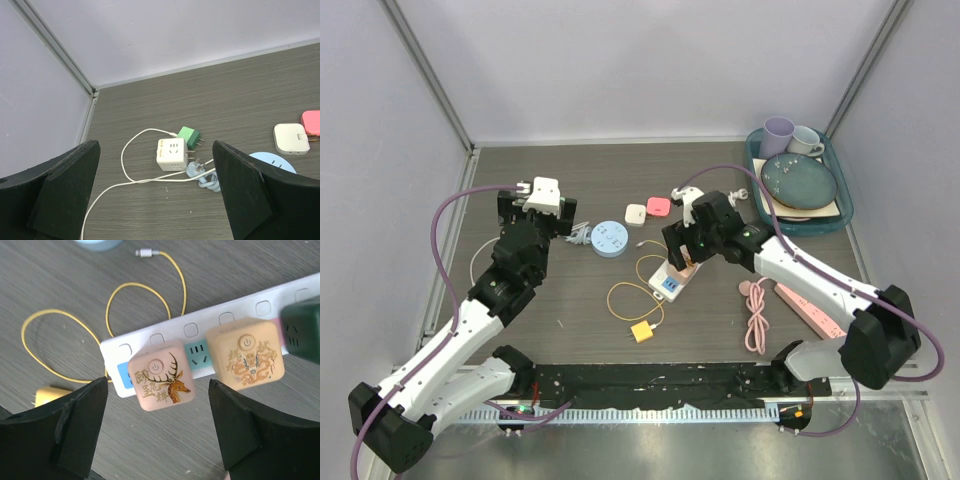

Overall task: Insert the plug
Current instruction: Insert the plug into the socket, then move the socket to the center of the board.

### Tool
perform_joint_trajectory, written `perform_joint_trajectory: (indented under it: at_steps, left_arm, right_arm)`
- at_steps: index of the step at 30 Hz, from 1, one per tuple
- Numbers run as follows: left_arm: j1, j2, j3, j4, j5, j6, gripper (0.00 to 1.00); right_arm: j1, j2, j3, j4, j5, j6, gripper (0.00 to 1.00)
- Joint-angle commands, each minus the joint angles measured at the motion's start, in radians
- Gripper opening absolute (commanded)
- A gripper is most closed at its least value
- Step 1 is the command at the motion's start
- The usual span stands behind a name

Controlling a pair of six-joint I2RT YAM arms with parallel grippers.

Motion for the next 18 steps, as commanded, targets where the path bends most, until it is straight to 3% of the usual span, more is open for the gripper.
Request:
perform_joint_trajectory:
  at_steps: [1, 5, 8, 18]
  left_arm:
    - [0.004, -0.017, 0.004, 0.040, 0.018, -0.022, 1.00]
    - [0.004, -0.009, 0.006, 0.036, 0.026, -0.033, 1.00]
    - [0.004, -0.003, 0.007, 0.031, 0.033, -0.038, 1.00]
    - [0.005, 0.000, 0.007, 0.031, 0.035, -0.036, 1.00]
  right_arm:
    - [0.039, -0.130, -0.101, 0.115, 0.177, 0.257, 0.86]
    - [0.087, -0.256, -0.249, 0.239, 0.318, 0.571, 0.95]
    - [0.169, -0.278, -0.324, 0.298, 0.447, 0.695, 0.99]
    - [0.279, -0.137, -0.339, 0.351, 0.727, 0.950, 1.00]
